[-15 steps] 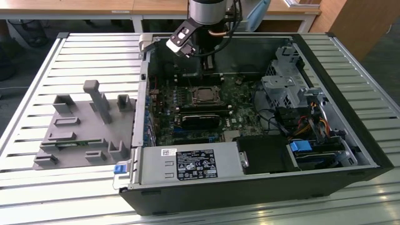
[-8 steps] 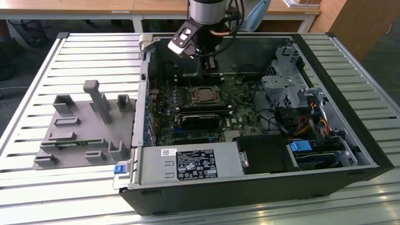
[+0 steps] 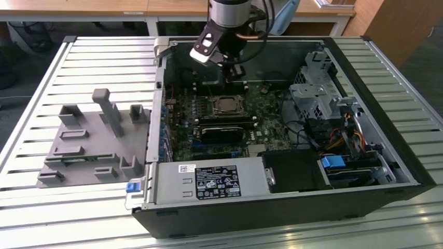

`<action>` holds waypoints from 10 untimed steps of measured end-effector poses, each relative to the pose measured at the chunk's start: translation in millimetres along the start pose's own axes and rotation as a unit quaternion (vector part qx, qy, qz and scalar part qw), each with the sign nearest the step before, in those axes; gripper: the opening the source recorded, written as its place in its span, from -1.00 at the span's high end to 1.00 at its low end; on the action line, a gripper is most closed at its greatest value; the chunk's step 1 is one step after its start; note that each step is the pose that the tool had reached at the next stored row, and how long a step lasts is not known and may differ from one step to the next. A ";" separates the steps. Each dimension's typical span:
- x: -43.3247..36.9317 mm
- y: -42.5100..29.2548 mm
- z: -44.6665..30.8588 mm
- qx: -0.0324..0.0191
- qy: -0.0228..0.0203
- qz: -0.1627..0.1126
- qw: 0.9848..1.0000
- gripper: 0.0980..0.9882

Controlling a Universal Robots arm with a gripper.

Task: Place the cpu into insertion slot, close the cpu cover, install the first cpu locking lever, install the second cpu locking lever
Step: 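Install the first cpu locking lever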

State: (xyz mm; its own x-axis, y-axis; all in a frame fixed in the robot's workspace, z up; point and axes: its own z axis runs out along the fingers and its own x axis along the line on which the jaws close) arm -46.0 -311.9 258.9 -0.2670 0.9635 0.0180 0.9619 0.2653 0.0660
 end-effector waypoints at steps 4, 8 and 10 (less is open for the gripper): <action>0.0 0.0 0.3 0.001 0.002 -0.036 0.999 0.84; 0.0 0.0 0.7 0.001 0.005 -0.072 0.997 0.84; 0.0 -0.1 0.9 0.002 0.006 -0.091 0.996 0.84</action>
State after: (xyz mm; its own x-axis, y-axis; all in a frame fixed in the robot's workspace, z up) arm -46.0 -311.9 258.0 -0.4376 0.8990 0.0180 0.8977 0.4356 0.0660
